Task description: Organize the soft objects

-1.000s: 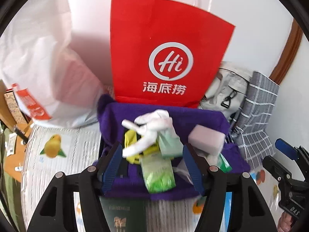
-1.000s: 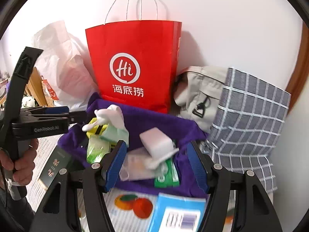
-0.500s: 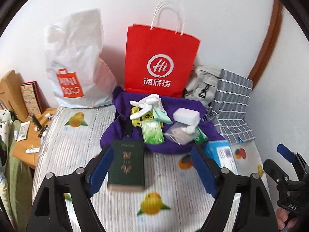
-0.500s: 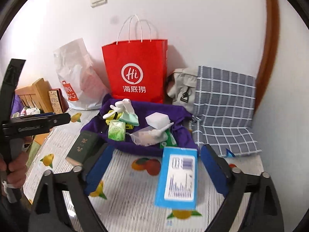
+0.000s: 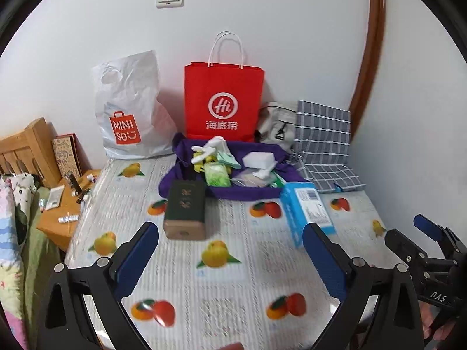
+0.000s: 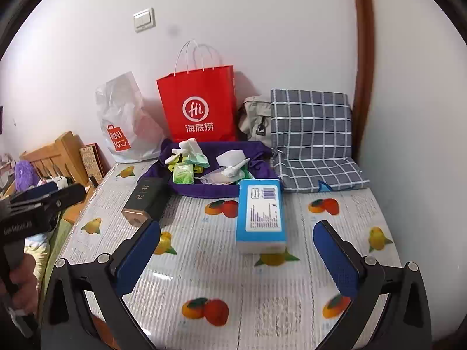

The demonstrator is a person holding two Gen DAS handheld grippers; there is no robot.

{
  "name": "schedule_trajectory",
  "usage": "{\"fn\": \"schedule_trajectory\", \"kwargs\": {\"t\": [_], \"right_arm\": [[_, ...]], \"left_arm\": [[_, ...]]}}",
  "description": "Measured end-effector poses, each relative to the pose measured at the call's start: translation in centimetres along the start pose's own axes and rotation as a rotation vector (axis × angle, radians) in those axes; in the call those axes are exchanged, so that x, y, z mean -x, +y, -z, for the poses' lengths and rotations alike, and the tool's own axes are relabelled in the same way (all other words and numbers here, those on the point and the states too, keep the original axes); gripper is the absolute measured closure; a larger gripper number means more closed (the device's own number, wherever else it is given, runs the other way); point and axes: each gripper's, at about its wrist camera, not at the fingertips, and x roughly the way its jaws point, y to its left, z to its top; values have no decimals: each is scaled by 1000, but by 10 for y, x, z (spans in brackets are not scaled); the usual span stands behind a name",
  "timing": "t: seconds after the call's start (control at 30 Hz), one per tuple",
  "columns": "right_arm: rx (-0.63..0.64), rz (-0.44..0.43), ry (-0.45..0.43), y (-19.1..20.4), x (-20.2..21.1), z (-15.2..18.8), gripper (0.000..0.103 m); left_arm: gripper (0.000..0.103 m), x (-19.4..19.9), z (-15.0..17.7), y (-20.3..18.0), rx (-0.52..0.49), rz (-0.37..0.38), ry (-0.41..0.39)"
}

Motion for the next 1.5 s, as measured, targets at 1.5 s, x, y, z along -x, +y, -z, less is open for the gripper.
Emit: {"fn": "schedule_trajectory", "kwargs": {"t": [1.5], "right_arm": [[38, 2, -45, 10, 68, 37, 0]], "left_arm": [[3, 71, 46, -20, -17, -75, -95]]}}
